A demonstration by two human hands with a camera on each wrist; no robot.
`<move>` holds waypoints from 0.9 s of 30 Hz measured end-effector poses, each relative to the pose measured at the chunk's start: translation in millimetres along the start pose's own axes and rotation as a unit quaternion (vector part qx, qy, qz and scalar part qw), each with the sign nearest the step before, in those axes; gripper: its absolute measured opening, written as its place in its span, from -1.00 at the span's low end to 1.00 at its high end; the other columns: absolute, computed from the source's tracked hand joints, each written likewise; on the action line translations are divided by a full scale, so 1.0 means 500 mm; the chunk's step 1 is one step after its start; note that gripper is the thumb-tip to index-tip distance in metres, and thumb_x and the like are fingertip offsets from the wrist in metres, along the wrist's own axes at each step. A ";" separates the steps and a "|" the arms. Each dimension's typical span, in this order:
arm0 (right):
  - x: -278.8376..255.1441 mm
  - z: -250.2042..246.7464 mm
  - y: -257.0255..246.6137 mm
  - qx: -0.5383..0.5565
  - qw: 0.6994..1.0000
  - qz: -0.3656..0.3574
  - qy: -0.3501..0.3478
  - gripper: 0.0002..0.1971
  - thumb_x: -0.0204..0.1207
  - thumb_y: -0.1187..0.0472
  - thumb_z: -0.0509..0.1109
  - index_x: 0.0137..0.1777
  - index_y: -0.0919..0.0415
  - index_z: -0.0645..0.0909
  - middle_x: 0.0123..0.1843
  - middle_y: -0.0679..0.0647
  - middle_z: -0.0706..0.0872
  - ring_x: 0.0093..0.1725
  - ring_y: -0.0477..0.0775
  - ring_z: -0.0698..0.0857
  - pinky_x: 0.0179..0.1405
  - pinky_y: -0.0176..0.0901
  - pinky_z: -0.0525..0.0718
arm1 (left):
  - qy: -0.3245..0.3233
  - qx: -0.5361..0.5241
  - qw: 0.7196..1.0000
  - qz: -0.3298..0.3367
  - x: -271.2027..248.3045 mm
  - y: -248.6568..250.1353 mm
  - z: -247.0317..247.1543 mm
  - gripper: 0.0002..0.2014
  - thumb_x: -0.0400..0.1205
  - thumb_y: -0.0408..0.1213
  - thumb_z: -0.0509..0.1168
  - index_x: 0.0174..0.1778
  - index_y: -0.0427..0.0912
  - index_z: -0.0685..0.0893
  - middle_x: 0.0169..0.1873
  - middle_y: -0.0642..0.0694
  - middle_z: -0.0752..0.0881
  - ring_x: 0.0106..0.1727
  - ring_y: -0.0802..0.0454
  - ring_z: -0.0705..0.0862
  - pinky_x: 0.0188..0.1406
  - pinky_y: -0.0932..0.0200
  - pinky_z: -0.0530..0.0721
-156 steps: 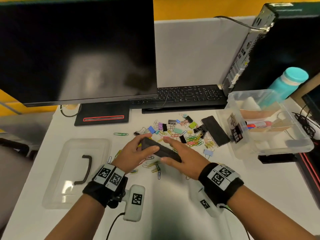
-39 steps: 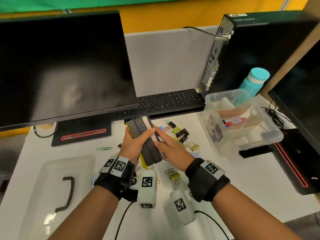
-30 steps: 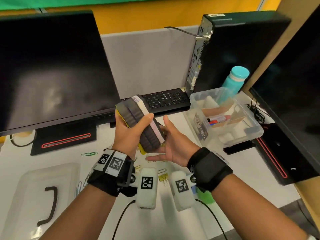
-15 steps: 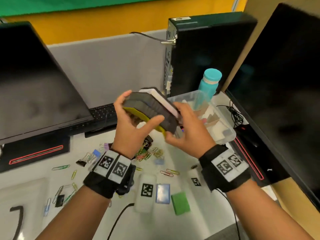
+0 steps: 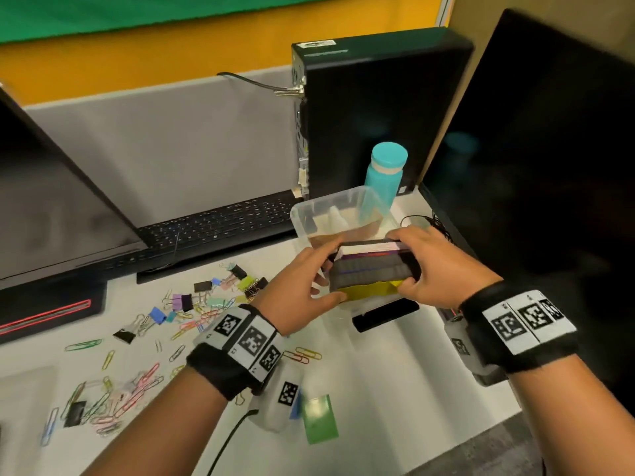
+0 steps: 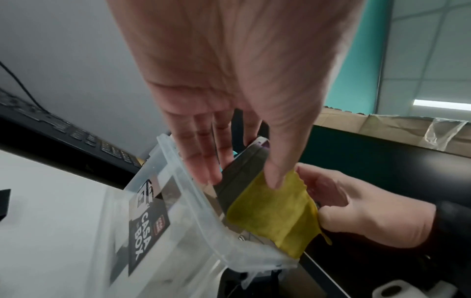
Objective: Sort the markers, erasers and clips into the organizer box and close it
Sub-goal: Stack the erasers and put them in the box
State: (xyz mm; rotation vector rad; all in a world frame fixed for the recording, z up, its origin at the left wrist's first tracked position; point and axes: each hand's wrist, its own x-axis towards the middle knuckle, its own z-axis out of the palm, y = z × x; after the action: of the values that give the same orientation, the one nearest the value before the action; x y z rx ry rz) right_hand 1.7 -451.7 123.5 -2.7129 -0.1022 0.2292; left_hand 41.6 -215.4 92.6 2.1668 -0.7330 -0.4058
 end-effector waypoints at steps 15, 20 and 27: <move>0.042 0.016 0.010 -0.132 0.989 -0.007 -0.068 -0.31 0.39 0.06 0.43 0.50 -0.10 0.22 0.38 -0.01 0.34 0.38 0.08 0.24 0.20 -0.01 0.57 | -0.017 0.199 0.980 -0.015 0.021 -0.005 0.028 -0.26 0.46 0.24 0.33 0.52 0.08 0.28 0.35 0.09 0.44 0.30 0.11 0.45 0.21 0.18 0.52; 0.046 0.032 0.018 -0.125 0.985 0.023 -0.117 -0.27 0.43 0.06 0.42 0.55 -0.16 0.17 0.40 0.00 0.26 0.35 0.11 0.31 0.27 0.09 0.61 | -0.046 0.306 0.951 0.000 0.039 -0.010 0.031 -0.25 0.48 0.30 0.24 0.52 -0.01 0.34 0.39 0.02 0.45 0.35 0.02 0.41 0.28 0.10 0.50; 0.045 0.045 0.012 -0.045 0.994 0.044 -0.085 -0.51 0.42 0.12 0.38 0.32 0.11 0.32 0.27 0.08 0.31 0.06 0.12 0.56 -0.02 -0.06 0.63 | -0.049 0.375 0.925 0.041 0.038 -0.016 0.025 -0.28 0.53 0.32 0.15 0.53 -0.02 0.32 0.32 -0.03 0.45 0.28 -0.02 0.42 0.21 0.10 0.49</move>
State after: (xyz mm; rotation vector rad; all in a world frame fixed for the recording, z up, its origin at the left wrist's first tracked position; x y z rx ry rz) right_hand 20.0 -446.1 97.4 -2.7871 -0.0428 0.4932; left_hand 53.1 -230.5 77.5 2.8209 -1.1729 -0.2002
